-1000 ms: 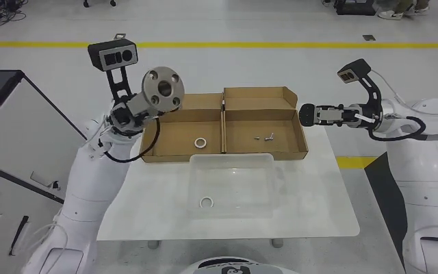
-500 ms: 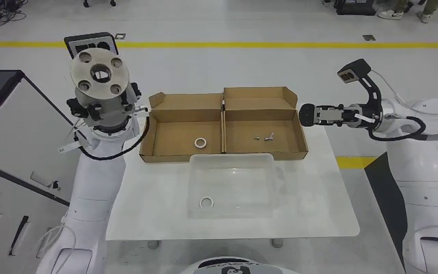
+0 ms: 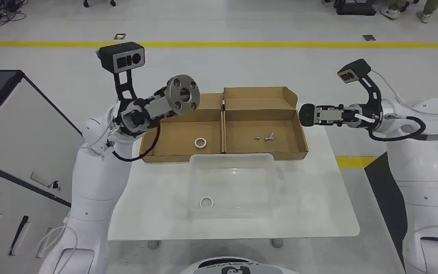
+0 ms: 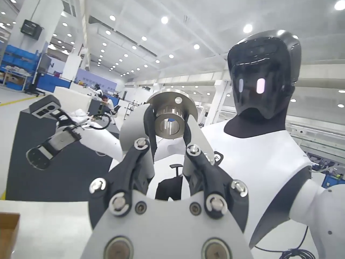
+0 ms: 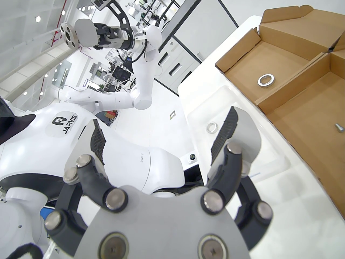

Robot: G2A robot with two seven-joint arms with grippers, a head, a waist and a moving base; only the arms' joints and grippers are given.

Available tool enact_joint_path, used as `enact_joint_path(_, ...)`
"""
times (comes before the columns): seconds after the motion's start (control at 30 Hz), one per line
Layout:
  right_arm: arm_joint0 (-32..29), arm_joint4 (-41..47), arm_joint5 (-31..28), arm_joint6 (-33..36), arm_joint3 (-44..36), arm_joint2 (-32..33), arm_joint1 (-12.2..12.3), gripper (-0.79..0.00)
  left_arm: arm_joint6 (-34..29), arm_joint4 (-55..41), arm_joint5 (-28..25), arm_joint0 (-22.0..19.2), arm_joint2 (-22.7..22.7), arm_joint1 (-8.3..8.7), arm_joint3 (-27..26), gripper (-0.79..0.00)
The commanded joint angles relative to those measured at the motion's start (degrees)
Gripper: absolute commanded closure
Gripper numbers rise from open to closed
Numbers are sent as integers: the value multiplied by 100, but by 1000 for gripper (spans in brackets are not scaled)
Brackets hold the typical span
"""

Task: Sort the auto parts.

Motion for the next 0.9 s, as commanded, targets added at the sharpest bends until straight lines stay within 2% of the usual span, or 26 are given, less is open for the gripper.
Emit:
enact_joint_path(0.0, 0, 0, 0, 0, 0, 0, 0, -785, -23, -480, 24, 11, 30, -17, -18, 0)
enact_joint_path(0.2, 0, 0, 0, 0, 0, 0, 0, -785, -261, -2001, 262, 80, 30, -142, -23, 0)
enact_joint_path(0.3, 0, 0, 0, 0, 0, 0, 0, -785, -416, -2442, 416, 100, -44, -230, 5, 0)
enact_joint_path(0.5, 0, 0, 0, 0, 0, 0, 0, -785, -662, -2498, 662, 103, -185, -388, 3, 0)
enact_joint_path(0.87, 0, 0, 0, 0, 0, 0, 0, -785, -662, -2498, 662, 103, -185, -388, 3, 0)
